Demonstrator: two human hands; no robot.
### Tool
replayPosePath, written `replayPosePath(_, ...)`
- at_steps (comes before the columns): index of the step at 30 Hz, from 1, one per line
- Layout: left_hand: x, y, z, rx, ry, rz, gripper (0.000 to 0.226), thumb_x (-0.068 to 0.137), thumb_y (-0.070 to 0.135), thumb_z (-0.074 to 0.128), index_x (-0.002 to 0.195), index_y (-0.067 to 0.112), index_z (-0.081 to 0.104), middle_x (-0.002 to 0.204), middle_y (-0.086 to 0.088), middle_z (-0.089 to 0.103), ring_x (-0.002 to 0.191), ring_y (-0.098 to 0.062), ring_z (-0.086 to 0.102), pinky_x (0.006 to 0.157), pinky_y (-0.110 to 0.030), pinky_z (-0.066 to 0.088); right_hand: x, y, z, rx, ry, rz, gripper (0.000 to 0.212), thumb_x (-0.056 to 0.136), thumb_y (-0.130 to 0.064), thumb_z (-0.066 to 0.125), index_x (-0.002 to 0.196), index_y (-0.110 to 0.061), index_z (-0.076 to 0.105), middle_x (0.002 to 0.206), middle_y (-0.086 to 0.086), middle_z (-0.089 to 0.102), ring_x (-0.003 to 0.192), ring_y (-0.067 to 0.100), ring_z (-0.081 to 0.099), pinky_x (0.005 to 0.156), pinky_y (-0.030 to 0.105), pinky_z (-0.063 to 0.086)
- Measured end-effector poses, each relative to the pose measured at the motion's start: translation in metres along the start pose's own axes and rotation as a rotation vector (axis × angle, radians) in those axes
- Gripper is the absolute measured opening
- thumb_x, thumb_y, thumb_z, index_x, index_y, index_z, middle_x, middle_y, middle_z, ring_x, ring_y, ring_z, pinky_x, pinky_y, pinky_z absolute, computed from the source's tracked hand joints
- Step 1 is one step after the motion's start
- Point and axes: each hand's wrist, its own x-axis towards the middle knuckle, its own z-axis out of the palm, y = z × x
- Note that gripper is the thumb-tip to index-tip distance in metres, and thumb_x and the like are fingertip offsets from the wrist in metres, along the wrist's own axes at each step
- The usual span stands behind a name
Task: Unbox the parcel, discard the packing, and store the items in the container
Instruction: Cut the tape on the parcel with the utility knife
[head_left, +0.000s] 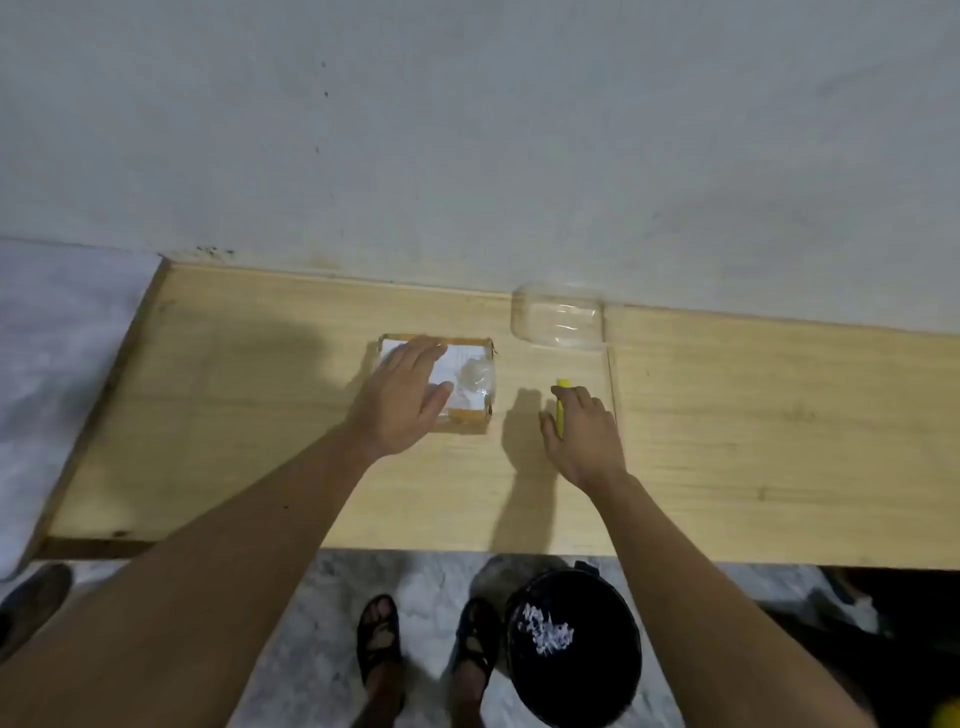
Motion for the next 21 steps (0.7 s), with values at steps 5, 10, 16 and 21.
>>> replayPosePath(5, 0.013, -0.012, 0.030, 0.008, -0.064, 0.022, 0.059, 0.104, 0.038, 0.048, 0.149, 0.000, 0.048, 0.157, -0.015, 0.048, 0.151, -0.031, 0.039, 0.124, -0.051, 0.029, -0.004, 0.024, 0.039, 0.115, -0.022, 0.150, 0.055, 0.097, -0.019, 0.060, 0.147, -0.004, 0.044, 0.143, 0.020, 0.045, 0.124, 0.042, 0.048, 0.100, 0.050, 0.047)
replayPosePath(10, 0.025, -0.017, 0.045, 0.006, -0.046, 0.035, 0.064, 0.104, 0.043, 0.047, 0.151, 0.000, 0.045, 0.159, -0.015, 0.046, 0.152, -0.031, 0.036, 0.126, -0.050, 0.026, 0.004, 0.022, 0.061, 0.280, 0.024, 0.300, 0.066, 0.096, -0.005, 0.055, 0.156, -0.009, 0.030, 0.137, 0.020, 0.039, 0.124, 0.038, 0.040, 0.104, 0.043, 0.040)
replayPosePath(16, 0.027, -0.016, 0.048, 0.023, -0.025, 0.039, 0.064, 0.104, 0.044, 0.044, 0.152, 0.002, 0.044, 0.160, -0.012, 0.045, 0.153, -0.028, 0.035, 0.127, -0.046, 0.025, 0.015, 0.014, 0.067, 0.427, -0.012, 0.345, 0.058, 0.094, -0.003, 0.053, 0.151, -0.010, 0.043, 0.129, 0.016, 0.049, 0.111, 0.034, 0.058, 0.086, 0.031, 0.045)
replayPosePath(21, 0.027, -0.017, 0.049, 0.026, -0.029, 0.027, 0.067, 0.104, 0.047, 0.043, 0.154, 0.003, 0.042, 0.161, -0.011, 0.043, 0.154, -0.026, 0.033, 0.128, -0.044, 0.022, 0.015, -0.004, 0.055, 0.691, -0.012, 0.322, 0.045, 0.095, -0.007, 0.055, 0.140, -0.015, 0.055, 0.117, 0.008, 0.066, 0.098, 0.024, 0.062, 0.086, 0.033, 0.047)
